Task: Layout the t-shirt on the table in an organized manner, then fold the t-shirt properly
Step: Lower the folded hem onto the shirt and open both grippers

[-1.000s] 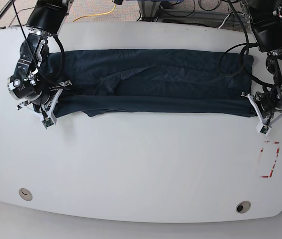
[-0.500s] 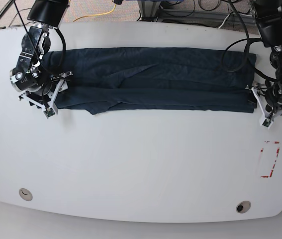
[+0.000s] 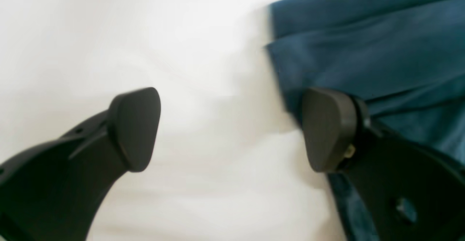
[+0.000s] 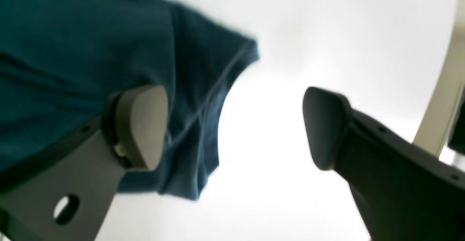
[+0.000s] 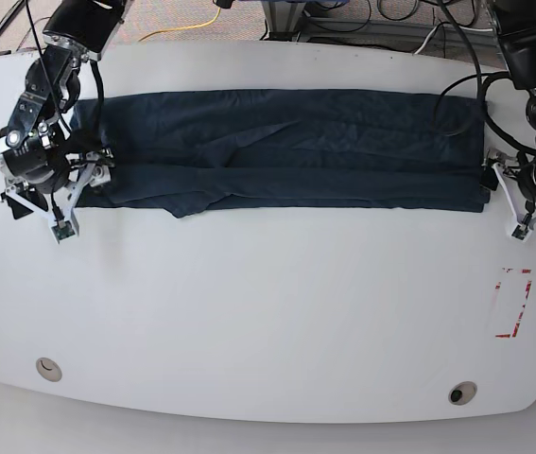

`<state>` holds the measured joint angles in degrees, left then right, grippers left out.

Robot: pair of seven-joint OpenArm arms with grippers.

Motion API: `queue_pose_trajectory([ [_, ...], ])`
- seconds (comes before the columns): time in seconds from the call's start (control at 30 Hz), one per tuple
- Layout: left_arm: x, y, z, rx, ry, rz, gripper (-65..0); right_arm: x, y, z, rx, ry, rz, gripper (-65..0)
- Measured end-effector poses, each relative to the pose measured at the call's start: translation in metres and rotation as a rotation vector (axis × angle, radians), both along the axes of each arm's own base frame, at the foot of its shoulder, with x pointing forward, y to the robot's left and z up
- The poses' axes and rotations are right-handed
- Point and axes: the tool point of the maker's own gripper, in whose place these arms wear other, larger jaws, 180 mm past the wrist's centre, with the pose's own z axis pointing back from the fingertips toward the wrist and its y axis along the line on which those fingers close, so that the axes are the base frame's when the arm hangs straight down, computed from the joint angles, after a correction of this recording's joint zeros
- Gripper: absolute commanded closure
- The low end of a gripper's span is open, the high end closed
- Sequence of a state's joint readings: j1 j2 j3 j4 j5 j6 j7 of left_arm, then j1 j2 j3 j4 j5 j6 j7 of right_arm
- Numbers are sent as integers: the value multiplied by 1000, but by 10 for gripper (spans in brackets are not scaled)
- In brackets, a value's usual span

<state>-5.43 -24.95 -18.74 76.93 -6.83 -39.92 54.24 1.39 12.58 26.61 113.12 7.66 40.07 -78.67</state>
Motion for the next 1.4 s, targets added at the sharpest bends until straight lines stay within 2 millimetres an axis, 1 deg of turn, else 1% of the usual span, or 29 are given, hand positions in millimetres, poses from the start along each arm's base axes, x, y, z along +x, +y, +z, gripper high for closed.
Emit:
queue_pose_trajectory([
  [0.1, 7, -3, 7, 1, -27, -9, -556, 14, 6, 10, 16, -43, 6, -564],
  [0.2, 15, -8, 19, 7, -68, -27, -554, 23, 13, 11, 49, -60, 8, -564],
  [0.33, 21, -11, 30, 19, -104, -43, -554, 33, 24, -8, 124, -13, -16, -563],
  [0.47, 22, -12, 32, 23, -105, -45, -554, 44, 41, -28, 214, 18, -4, -563],
  [0.57, 21, -12, 30, 24, -100, -45, -554, 48, 50, -41, 265, 32, 3, -563],
  [0.63, 20, -12, 29, 22, -98, -45, -554, 46, 51, -47, 278, 46, 1, -563],
  [0.7, 21, -14, 29, 19, -99, -49, -554, 42, 49, -51, 270, 61, -5, -563],
  [0.8, 19, -13, 28, 19, -95, -48, -554, 39, 45, -52, 264, 66, -13, -563],
  [0.93, 17, -13, 26, 20, -89, -48, -554, 35, 46, -57, 268, 71, -10, -563],
  [1.17, 17, -13, 26, 20, -89, -48, -554, 10, 45, -75, 263, 147, -22, -556],
  [1.2, 17, -13, 26, 19, -89, -48, -554, 9, 45, -76, 262, 150, -23, -536],
  [1.23, 17, -13, 26, 18, -89, -48, -554, 7, 45, -77, 266, 159, -23, -530],
  [1.33, 17, -13, 26, 19, -88, -48, -554, 0, 49, -80, 297, 171, -14, -455],
  [1.4, 17, -13, 26, 20, -88, -48, -554, -3, 56, -80, 340, 162, 7, -403],
])
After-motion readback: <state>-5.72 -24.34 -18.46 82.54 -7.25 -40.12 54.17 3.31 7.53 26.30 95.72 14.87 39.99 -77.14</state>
